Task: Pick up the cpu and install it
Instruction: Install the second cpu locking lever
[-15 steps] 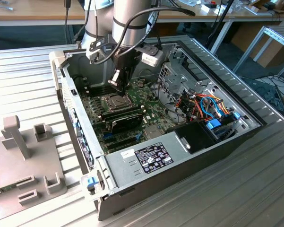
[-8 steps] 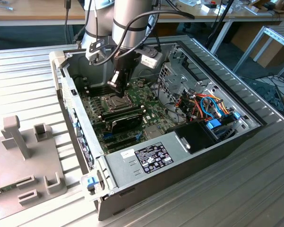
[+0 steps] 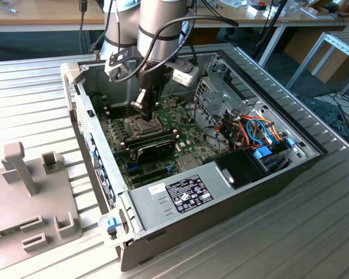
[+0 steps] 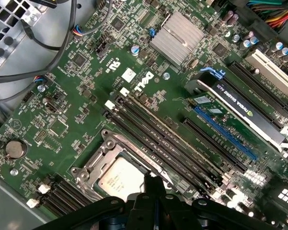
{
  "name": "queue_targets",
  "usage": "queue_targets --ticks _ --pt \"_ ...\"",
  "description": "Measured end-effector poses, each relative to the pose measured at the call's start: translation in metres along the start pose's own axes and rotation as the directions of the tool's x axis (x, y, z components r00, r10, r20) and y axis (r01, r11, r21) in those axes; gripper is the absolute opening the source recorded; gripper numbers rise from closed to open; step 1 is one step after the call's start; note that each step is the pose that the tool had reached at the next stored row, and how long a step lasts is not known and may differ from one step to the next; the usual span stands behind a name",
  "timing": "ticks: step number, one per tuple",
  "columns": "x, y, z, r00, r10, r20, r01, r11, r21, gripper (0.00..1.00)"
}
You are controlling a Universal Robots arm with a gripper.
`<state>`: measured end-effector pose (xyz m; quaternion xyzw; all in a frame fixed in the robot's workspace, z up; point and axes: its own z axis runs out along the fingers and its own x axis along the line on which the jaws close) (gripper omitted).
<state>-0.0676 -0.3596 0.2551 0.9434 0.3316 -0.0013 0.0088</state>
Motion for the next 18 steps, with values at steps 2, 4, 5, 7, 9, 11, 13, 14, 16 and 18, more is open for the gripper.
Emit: queue_targets --ticks 2,4,5,7,9,11,13,14,16,18 --pt "-0.0005 0.0004 -0.0001 1.0000 0.000 0.0003 0.000 1.0000 -0.0001 0.11" --pt "-0.0022 0.0025 0.0000 1.0000 0.000 -0.0005 0.000 1.0000 0.0008 0.11" --pt "-0.0031 0.0037 0.0000 1.0000 0.000 -0.0011 0.000 1.0000 0.0014 0.11" --pt "-0.0042 0.0050 0.0085 1.0000 0.000 -0.0054 0.000 0.9999 0.0124 0.11" --pt "-0.0042 0.0050 0.0085 1.0000 0.000 -0.0056 0.000 0.9999 0.0128 0.11" --pt "-0.0044 0.0049 0.0085 1.0000 0.000 -0.0060 0.000 0.9999 0.0133 0.11" --pt "-0.0071 0.0027 0.0087 1.0000 0.000 -0.0060 0.000 0.9999 0.0133 0.11" --pt "-0.0079 0.0020 0.0089 1.0000 0.000 -0.0060 0.000 0.9999 0.0133 0.11" --pt "-0.0084 0.0016 0.0090 1.0000 0.000 -0.0058 0.000 0.9999 0.0132 0.11" --pt "-0.0086 0.0015 0.0091 1.0000 0.000 -0.0059 0.000 0.9999 0.0133 0.11"
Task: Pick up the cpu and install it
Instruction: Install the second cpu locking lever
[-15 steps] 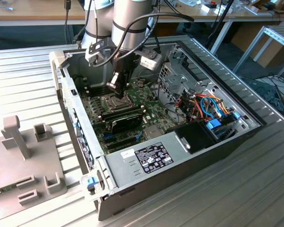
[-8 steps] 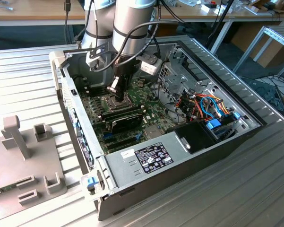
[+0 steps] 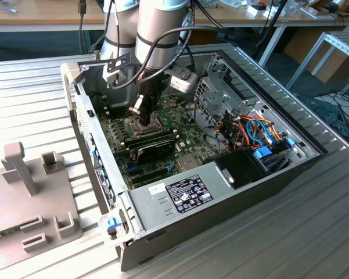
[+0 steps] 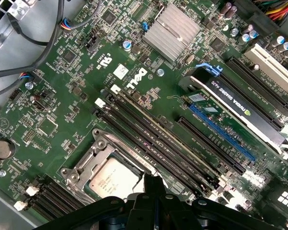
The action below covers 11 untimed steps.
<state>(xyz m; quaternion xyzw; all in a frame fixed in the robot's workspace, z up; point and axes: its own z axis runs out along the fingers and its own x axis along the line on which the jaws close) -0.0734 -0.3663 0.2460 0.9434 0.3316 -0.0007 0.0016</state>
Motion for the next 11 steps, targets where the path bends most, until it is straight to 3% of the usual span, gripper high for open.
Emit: queue_targets --ticks 11 --pt "-0.0002 -0.0002 0.0001 1.0000 0.000 0.0001 0.000 1.0000 0.0000 0.11"
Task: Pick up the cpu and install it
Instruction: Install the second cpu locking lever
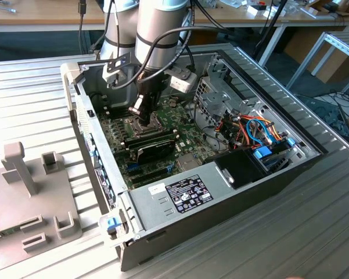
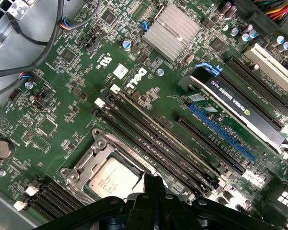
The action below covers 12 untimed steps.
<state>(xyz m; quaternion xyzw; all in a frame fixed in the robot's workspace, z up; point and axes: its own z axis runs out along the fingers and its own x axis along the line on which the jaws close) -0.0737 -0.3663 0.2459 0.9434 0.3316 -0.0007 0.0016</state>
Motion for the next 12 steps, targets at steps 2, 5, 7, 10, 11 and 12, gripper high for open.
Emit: queue_targets --ticks 2,5,7,10,11,12 --pt "0.0000 0.0000 0.0000 1.0000 0.000 -0.0001 0.000 1.0000 0.0000 0.11" --pt "0.0000 0.0000 0.0000 1.0000 0.000 0.0000 0.000 1.0000 0.0000 0.11" --pt "-0.0001 -0.0001 0.0000 1.0000 0.000 0.0000 0.000 1.0000 0.0000 0.11" --pt "-0.0001 -0.0001 0.0001 1.0000 0.000 0.0000 0.000 1.0000 0.0000 0.11" --pt "-0.0001 -0.0001 0.0001 1.0000 0.000 0.0000 0.000 1.0000 0.0000 0.11" --pt "-0.0001 -0.0001 0.0001 1.0000 0.000 0.0000 0.000 1.0000 0.0000 0.11"
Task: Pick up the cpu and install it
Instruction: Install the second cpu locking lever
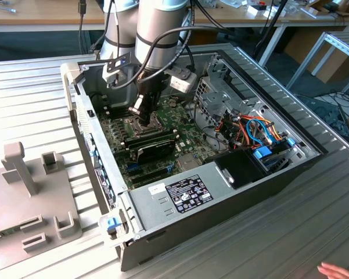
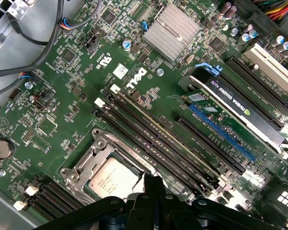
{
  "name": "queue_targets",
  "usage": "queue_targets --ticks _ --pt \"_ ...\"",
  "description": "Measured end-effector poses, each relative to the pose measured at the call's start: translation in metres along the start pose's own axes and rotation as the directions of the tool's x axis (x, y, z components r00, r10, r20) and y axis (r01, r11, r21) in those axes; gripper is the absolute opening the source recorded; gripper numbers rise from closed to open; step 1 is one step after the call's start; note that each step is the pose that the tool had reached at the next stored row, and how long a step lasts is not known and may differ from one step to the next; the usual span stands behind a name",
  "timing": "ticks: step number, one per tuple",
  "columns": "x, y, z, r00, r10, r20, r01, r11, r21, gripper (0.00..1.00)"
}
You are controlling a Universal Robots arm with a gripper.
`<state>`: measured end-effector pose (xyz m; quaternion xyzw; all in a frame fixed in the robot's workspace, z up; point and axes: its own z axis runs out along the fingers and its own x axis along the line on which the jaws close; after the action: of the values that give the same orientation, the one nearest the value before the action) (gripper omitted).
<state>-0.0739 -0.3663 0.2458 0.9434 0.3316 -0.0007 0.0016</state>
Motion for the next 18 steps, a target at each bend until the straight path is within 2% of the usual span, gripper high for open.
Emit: queue_targets --ticks 18 --pt "-0.0012 -0.0010 0.0013 1.0000 0.000 -0.0012 0.000 1.0000 -0.0007 0.11"
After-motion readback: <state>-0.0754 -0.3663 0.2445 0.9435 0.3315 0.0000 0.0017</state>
